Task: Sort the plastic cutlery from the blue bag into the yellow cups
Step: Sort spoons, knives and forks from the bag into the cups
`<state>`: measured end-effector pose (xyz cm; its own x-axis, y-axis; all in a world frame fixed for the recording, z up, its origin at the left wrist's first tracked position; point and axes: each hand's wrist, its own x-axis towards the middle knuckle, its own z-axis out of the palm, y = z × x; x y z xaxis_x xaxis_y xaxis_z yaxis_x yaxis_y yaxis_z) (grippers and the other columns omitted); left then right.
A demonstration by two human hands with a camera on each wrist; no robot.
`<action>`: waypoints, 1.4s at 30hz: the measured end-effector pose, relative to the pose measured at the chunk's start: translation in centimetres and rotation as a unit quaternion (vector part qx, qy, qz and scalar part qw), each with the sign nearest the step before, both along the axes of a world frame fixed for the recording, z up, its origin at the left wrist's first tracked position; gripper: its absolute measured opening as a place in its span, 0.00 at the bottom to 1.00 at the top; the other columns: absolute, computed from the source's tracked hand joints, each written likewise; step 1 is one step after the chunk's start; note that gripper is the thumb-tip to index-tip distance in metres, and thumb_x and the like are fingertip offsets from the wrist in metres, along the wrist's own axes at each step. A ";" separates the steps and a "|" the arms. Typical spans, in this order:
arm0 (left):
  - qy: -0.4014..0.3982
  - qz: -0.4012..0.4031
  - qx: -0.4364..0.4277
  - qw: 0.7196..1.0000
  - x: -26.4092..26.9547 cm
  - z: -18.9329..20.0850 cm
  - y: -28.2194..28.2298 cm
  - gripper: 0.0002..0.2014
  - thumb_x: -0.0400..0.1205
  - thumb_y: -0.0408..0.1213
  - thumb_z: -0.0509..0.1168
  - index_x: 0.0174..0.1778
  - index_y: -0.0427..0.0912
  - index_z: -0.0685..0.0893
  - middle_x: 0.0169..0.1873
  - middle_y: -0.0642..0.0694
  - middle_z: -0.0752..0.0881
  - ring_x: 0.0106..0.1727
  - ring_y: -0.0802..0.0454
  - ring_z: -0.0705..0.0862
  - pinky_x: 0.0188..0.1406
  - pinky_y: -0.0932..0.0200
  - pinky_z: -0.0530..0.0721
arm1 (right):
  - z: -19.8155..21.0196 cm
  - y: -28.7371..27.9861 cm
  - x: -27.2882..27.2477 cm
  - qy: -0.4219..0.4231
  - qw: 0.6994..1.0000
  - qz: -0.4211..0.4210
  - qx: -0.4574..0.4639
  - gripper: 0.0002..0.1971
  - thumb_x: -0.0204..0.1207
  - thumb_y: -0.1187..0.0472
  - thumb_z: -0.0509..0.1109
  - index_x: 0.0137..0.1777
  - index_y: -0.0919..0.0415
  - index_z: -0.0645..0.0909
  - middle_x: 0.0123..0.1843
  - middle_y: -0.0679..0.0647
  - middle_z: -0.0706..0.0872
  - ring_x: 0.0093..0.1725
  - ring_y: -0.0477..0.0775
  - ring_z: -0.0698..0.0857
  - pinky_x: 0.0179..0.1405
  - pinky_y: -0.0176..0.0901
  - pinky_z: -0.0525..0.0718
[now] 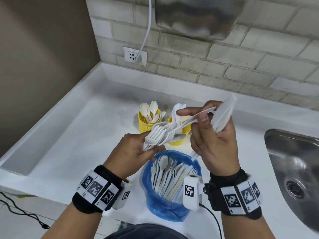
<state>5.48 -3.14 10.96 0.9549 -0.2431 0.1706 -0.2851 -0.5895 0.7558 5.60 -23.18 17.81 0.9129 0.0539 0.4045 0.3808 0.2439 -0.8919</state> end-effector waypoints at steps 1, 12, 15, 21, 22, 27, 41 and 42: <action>0.010 0.003 -0.006 1.000 -0.1 0.1 0.0 0.08 0.83 0.53 0.70 0.50 0.55 0.92 0.26 0.62 0.88 0.35 0.65 0.88 0.40 0.75 0.78 | -0.1 -0.2 0.2 0.008 1.000 -0.019 0.006 0.05 0.91 0.66 0.54 0.52 0.64 0.67 0.52 0.71 0.91 0.15 0.51 0.66 0.14 0.37 0.65; 0.048 -0.016 -0.037 0.998 -0.4 0.8 -0.3 0.09 0.86 0.46 0.69 0.46 0.49 0.92 0.30 0.73 0.87 0.32 0.59 0.90 0.42 0.71 0.82 | -0.8 -2.6 1.7 0.167 0.933 -0.140 0.286 0.10 0.92 0.57 0.59 0.53 0.61 0.77 0.45 0.59 0.91 0.45 0.63 0.92 0.48 0.56 0.91; 0.059 -0.009 -0.065 0.996 -0.5 0.8 -0.4 0.09 0.85 0.48 0.70 0.44 0.52 0.93 0.28 0.63 0.89 0.33 0.57 0.90 0.46 0.64 0.86 | -0.8 -2.3 1.4 0.190 0.914 -0.133 0.332 0.12 0.91 0.52 0.59 0.46 0.54 0.76 0.38 0.56 0.87 0.32 0.57 0.87 0.37 0.50 0.89; 0.076 -0.019 -0.095 0.992 -0.8 0.9 -0.6 0.11 0.83 0.54 0.69 0.42 0.56 0.94 0.26 0.52 0.90 0.32 0.56 0.90 0.47 0.54 0.90 | -0.5 -1.6 0.9 0.097 0.970 -0.152 0.163 0.15 0.92 0.47 0.57 0.44 0.53 0.73 0.28 0.50 0.63 0.21 0.49 0.62 0.20 0.35 0.64; 0.077 -0.021 -0.097 0.992 -0.8 0.9 -0.6 0.11 0.83 0.54 0.68 0.42 0.56 0.94 0.26 0.52 0.90 0.32 0.55 0.90 0.47 0.54 0.90 | -0.7 -1.5 0.9 0.079 0.981 -0.139 0.111 0.14 0.91 0.48 0.58 0.44 0.53 0.75 0.26 0.48 0.64 0.21 0.48 0.62 0.20 0.35 0.64; 0.082 -0.024 -0.094 0.992 -0.8 0.9 -0.7 0.10 0.83 0.53 0.69 0.42 0.56 0.94 0.26 0.53 0.90 0.31 0.56 0.89 0.44 0.64 0.85 | -0.7 -1.1 0.6 0.009 0.989 -0.100 -0.107 0.04 0.84 0.60 0.72 0.49 0.60 0.85 0.27 0.39 0.78 0.25 0.43 0.73 0.28 0.36 0.72; 0.031 -0.028 -0.047 0.998 -0.8 1.0 -0.5 0.08 0.83 0.49 0.71 0.44 0.51 0.92 0.30 0.67 0.89 0.33 0.59 0.90 0.40 0.72 0.82 | -1.2 -1.9 0.9 0.005 0.991 0.022 -0.130 0.03 0.82 0.68 0.72 0.53 0.67 0.82 0.29 0.39 0.82 0.27 0.36 0.80 0.32 0.23 0.75; 0.027 -0.032 -0.042 0.998 -0.8 1.0 -0.6 0.07 0.83 0.49 0.71 0.44 0.51 0.92 0.30 0.69 0.88 0.33 0.59 0.90 0.39 0.74 0.80 | -1.2 -2.0 0.8 0.006 0.989 0.032 -0.143 0.03 0.82 0.69 0.72 0.54 0.67 0.83 0.28 0.41 0.81 0.26 0.37 0.79 0.32 0.23 0.76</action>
